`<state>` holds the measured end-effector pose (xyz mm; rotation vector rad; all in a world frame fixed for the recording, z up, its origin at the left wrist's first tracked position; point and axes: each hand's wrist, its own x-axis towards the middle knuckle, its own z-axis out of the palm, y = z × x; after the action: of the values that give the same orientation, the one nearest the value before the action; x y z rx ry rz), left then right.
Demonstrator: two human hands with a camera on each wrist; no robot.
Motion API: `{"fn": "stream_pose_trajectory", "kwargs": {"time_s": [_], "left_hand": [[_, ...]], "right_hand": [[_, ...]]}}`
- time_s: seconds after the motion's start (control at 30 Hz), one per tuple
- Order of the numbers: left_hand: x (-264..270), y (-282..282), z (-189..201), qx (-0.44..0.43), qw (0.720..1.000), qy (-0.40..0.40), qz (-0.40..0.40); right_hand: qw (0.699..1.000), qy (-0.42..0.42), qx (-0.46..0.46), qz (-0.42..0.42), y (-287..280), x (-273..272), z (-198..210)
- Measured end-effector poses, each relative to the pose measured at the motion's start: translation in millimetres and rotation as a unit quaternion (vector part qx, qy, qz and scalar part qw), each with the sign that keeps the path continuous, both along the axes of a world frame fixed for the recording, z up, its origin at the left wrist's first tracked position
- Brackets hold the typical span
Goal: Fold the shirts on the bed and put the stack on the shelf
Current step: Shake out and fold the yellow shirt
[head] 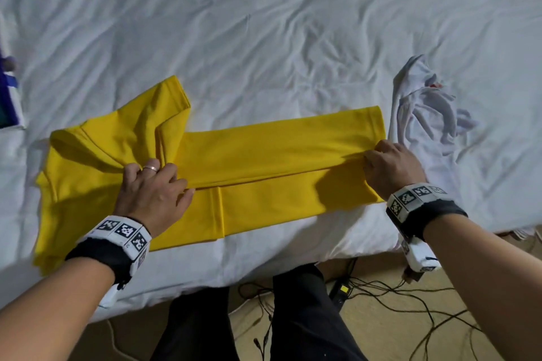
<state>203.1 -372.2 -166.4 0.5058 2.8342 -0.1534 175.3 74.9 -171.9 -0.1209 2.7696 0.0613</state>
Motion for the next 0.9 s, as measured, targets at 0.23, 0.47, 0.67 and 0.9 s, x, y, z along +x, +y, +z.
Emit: {"fn": "stream_pose_trajectory", "kwargs": {"time_s": [0.23, 0.47, 0.67, 0.9], "left_hand": [[-27.6, 23.2, -2.6, 0.135, 0.989, 0.029, 0.058], [-17.7, 51.9, -48.3, 0.052, 0.989, -0.099, 0.100], [-6.3, 60.6, -60.7, 0.048, 0.985, -0.099, 0.132], [-6.6, 63.8, -62.1, 0.035, 0.984, -0.102, 0.138]], "right_hand": [[0.993, 0.101, -0.054, -0.015, -17.3, -47.1, 6.2], [0.999, -0.020, 0.026, -0.020, -1.8, -91.6, -12.7], [0.997, 0.069, -0.024, -0.012, -14.1, -82.1, -5.3], [0.983, -0.041, -0.071, 0.164, -116.0, -2.4, -34.9]]}}
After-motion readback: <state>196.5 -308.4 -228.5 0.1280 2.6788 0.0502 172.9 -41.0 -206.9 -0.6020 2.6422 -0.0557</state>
